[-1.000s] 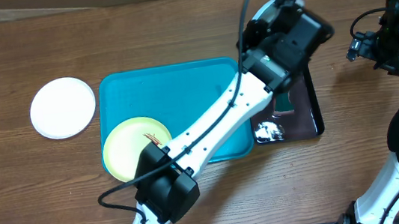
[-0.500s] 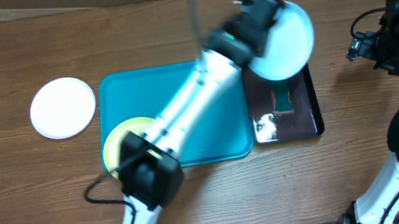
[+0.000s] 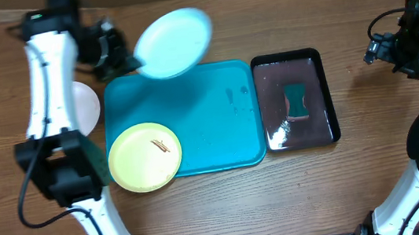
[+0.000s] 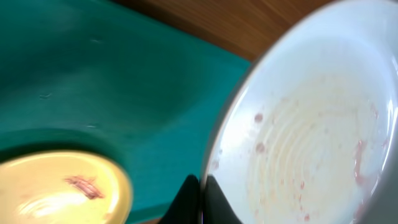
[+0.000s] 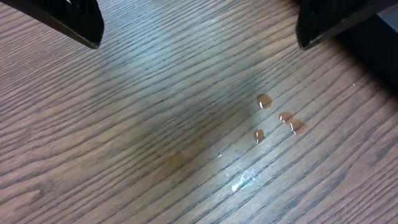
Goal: Clean dirty plates on tray and stack at the side
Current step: 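Carry the light-blue plate left, lower it onto the white plate, release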
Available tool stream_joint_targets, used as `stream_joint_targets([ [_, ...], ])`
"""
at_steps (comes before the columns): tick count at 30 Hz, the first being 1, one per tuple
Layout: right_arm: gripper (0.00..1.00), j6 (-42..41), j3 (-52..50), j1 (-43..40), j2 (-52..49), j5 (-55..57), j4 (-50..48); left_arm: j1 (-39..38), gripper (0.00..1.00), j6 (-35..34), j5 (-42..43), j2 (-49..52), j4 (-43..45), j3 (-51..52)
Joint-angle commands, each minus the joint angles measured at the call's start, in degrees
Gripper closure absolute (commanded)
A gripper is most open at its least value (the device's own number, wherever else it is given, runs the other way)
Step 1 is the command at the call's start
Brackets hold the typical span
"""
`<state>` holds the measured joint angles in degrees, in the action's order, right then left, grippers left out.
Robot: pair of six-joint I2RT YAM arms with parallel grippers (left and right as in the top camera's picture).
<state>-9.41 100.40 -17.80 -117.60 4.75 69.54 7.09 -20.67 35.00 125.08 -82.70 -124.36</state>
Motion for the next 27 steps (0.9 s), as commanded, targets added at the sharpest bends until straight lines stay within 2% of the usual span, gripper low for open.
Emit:
stream_joint_targets([
  [1, 0.0, -0.5, 0.8, 0.2, 0.8, 0.3, -0.2, 7.2, 0.96, 4.6, -10.3, 0.2, -2.9, -1.1],
  [7, 0.0, -0.5, 0.8, 0.2, 0.8, 0.3, -0.2, 19.6, 0.96, 3.8, -19.2, 0.2, -2.7, -1.1],
  [12, 0.0, -0.5, 0.8, 0.2, 0.8, 0.3, -0.2, 28.0, 0.96, -1.2, -32.6, 0.2, -1.0, -1.0],
  [15, 0.0, -0.5, 0.8, 0.2, 0.8, 0.3, -0.2, 31.1, 0.96, -1.7, -33.9, 0.2, 0.8, -1.0],
  [19, 0.0, -0.5, 0.8, 0.2, 0.8, 0.3, -0.2, 32.3, 0.96, -1.6, -33.9, 0.3, 2.0, -0.4],
  [27, 0.0, -0.5, 0.8, 0.2, 0.8, 0.3, -0.2, 29.5, 0.96, -1.4, -34.0, 0.3, 7.0, 5.9],
])
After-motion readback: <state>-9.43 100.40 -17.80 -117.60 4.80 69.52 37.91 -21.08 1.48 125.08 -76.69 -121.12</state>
